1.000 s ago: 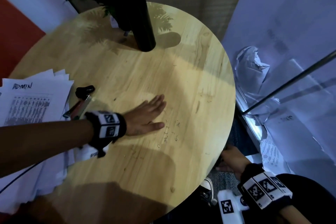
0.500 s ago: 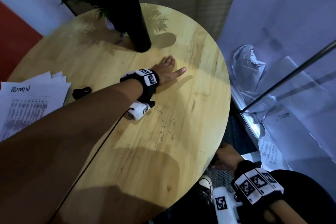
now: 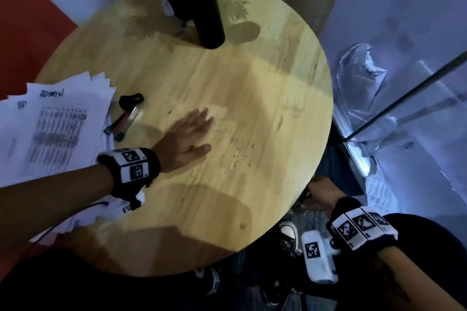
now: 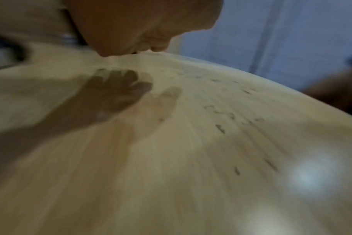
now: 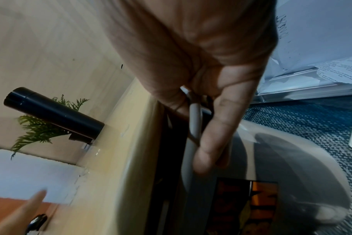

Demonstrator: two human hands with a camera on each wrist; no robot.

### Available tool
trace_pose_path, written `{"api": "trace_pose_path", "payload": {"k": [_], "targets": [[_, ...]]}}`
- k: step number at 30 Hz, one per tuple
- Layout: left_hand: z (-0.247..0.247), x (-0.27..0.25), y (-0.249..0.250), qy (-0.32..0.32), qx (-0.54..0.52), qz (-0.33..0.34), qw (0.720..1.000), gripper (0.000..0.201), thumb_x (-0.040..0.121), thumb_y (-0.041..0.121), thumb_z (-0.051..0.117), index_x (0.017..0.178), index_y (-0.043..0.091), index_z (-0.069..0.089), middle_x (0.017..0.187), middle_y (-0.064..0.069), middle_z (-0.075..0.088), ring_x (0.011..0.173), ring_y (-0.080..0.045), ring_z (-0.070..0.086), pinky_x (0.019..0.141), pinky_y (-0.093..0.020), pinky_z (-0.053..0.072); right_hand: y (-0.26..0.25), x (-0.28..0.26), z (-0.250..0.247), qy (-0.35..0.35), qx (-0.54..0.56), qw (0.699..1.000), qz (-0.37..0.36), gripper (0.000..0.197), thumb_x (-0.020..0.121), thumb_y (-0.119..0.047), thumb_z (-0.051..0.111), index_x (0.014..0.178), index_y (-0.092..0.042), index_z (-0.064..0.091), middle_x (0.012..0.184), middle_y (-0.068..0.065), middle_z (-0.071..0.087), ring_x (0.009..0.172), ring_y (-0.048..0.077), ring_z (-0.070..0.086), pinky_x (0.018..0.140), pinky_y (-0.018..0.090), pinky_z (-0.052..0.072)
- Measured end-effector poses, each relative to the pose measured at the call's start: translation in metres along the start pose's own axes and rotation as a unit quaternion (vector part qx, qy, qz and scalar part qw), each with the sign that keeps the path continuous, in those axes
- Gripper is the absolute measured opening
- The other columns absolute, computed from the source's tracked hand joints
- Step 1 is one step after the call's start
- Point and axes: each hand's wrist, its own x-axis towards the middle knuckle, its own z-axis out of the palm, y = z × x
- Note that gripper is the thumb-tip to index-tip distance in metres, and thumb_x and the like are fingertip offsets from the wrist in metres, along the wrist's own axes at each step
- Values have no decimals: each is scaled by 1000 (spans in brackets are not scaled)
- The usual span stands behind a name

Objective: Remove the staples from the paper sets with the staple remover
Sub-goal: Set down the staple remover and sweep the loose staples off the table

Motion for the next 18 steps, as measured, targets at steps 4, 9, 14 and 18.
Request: {"api": "trace_pose_path", "payload": {"k": [4, 9, 14, 18], "targets": [[3, -3, -23, 116, -77, -237, 962, 75, 95, 51, 14, 147, -3, 19, 157, -22, 5, 146, -36, 2, 118, -50, 6, 3, -11, -15, -12, -4, 1000, 24, 23, 95, 4, 30, 115, -4, 38, 76, 22, 59, 55, 29, 63, 48, 29, 52], [5, 31, -8, 83, -114, -291, 946, 69, 99, 51, 14, 151, 11, -5, 158, -4, -18, 146, -19, -15, 117, -48, -6, 20, -30, -50, -4, -26, 998, 64, 25, 90, 11, 29, 110, 3, 41, 71, 29, 62, 40, 30, 63, 33, 26, 48], [7, 57, 32, 83, -101, -256, 958, 71, 97, 55, 11, 150, 12, -8, 158, -4, -17, 146, -18, -17, 117, -47, -7, 26, -40, -61, -16, -50, 996, 71, 32, 89, 11, 30, 116, 3, 44, 106, 40, 57, 45, 32, 65, 34, 26, 48], [35, 51, 73, 27, -69, -167, 983, 71, 95, 58, 8, 149, 17, -15, 157, -1, -21, 144, -16, -21, 116, -44, -11, 22, -47, -65, -15, -62, 996, 67, 18, 91, 10, 28, 96, 3, 44, 85, 33, 58, 43, 30, 64, 31, 23, 46]]}}
